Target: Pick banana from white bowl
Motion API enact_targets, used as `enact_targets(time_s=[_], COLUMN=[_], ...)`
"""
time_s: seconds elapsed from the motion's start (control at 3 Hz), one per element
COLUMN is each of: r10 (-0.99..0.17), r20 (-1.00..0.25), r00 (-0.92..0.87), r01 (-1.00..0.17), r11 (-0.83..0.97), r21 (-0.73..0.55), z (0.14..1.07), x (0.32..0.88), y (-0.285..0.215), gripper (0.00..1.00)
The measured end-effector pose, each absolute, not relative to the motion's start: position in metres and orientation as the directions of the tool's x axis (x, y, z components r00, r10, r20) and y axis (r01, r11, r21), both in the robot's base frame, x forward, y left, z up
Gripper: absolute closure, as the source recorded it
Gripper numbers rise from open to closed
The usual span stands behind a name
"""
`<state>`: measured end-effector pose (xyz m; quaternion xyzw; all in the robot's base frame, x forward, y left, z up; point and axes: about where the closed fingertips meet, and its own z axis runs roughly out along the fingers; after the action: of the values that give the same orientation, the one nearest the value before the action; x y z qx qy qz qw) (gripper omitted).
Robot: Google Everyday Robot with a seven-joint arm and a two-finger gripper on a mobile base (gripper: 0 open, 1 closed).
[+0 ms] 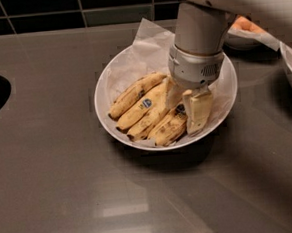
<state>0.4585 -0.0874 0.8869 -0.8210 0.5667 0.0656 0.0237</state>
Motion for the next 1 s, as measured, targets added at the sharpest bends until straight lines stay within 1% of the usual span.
enact_targets(time_s=[0.33, 1.0], r10=[-0.926, -0.926], r20=[-0.134, -0.139], r00=[0.352, 0.352], r01=[-0.932, -0.931], r11=[-0.360, -0.361], r21=[0.039, 0.047], z=[0.8851, 0.8802], x=[0.4598, 0.4604], y=[-0.0867, -0.0872], gripper=[0.50, 0.49])
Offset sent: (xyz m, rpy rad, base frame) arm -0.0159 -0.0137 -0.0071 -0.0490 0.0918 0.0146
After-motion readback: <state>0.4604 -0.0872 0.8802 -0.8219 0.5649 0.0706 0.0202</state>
